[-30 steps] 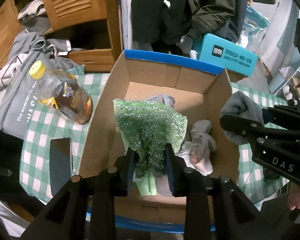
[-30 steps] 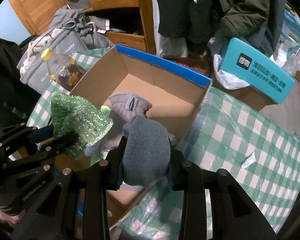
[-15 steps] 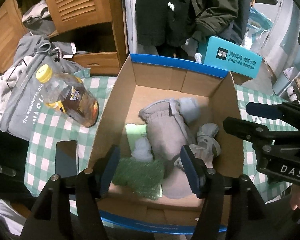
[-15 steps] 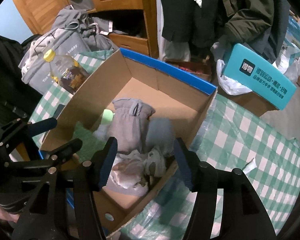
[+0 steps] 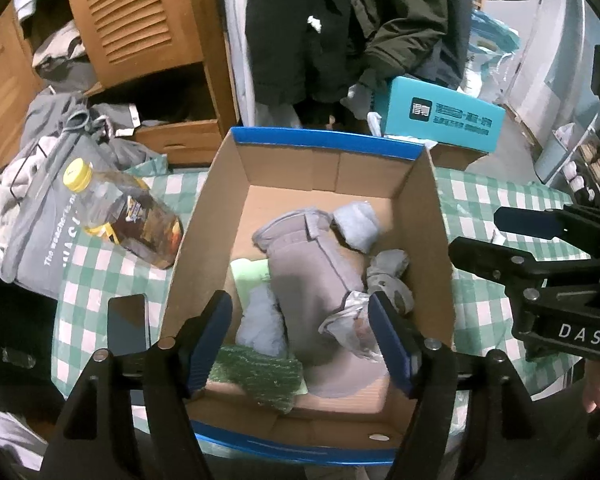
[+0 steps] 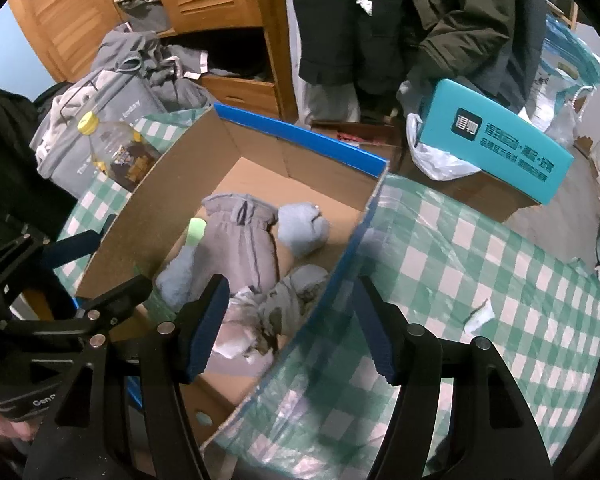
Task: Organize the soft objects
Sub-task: 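Lower both held items into the shoebox and open both tools, then withdraw both tools from the shoebox back over the table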
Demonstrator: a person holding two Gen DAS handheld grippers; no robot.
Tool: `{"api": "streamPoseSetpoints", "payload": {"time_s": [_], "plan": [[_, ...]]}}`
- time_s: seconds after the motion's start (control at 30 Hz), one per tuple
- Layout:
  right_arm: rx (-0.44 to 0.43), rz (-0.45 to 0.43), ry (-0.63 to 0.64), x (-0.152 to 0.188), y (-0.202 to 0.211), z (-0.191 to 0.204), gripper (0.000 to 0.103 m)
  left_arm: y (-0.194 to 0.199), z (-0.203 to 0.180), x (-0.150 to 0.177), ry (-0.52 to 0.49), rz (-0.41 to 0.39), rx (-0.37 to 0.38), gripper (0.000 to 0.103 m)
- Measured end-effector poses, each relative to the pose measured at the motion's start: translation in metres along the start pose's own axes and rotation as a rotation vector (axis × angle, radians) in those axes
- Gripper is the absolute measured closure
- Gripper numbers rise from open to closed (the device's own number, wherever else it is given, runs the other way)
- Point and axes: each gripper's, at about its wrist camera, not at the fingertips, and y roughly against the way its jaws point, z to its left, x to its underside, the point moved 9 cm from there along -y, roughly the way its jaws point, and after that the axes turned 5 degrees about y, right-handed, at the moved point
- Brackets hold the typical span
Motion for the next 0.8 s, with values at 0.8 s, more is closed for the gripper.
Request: {"api": "streamPoseSetpoints", "payload": {"time_s": [0.8], "plan": [[0.088,-0.020,-0.073,0.049,0.041,-0.065,0.030,0.008,-0.077,0.005,-0.149,-0.003,0.027,0.022]]}}
